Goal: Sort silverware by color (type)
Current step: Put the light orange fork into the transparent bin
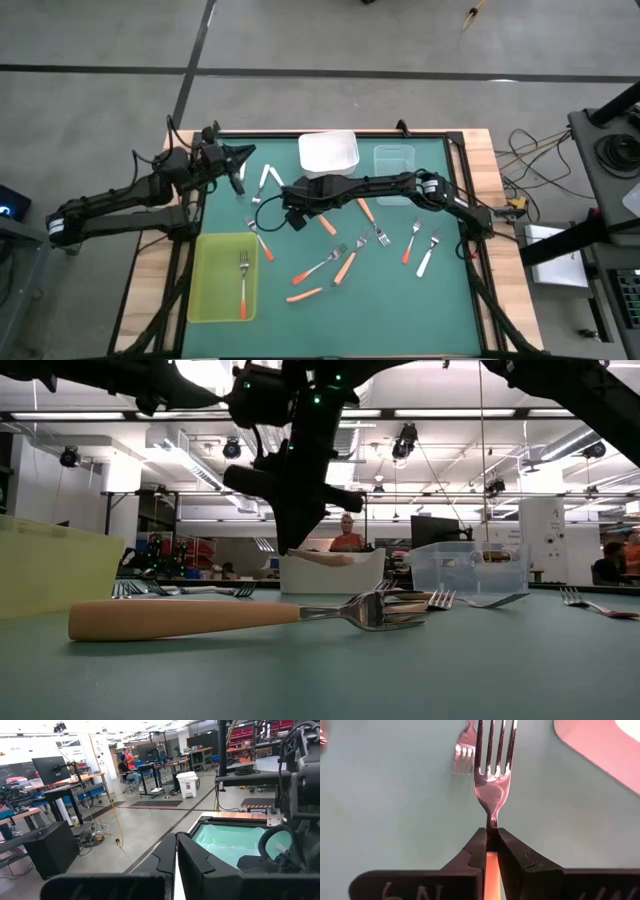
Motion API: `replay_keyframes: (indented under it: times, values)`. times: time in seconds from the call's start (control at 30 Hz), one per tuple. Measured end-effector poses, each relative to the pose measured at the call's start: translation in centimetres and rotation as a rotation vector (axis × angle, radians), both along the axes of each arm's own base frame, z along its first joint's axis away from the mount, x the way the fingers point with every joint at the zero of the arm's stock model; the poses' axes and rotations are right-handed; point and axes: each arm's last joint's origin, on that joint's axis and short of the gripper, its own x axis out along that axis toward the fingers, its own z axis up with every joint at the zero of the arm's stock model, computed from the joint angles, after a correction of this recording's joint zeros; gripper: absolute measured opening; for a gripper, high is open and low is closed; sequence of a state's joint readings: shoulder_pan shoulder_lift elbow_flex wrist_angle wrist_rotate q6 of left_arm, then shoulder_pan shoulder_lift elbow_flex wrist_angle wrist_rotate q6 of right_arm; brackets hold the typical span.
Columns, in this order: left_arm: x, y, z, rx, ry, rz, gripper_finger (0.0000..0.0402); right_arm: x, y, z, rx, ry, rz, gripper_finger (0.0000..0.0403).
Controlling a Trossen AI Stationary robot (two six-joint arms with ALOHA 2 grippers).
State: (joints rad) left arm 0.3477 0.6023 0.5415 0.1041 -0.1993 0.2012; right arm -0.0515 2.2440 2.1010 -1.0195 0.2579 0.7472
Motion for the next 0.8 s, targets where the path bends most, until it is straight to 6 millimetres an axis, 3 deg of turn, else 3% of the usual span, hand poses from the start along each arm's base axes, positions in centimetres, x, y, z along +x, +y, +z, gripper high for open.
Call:
replay_keyframes:
  times: [0.3, 0.53, 0.8]
  values:
    - [-0.5, -0.5, 0.4, 0.017, -0.031, -0.111, 0.0, -1.1, 0.6, 1.8, -0.041, 0.049, -0.017, 0.0019]
    - [-0.9, -0.7, 0.6, 0.014, -0.043, -0.113, 0.0, -2.4, 0.6, 4.6, -0.047, 0.026, -0.021, 0.0019]
    - [-0.9, -0.7, 0.6, 0.015, -0.043, -0.113, 0.0, -6.1, -2.7, 9.4, -0.037, 0.039, -0.098, 0.0019]
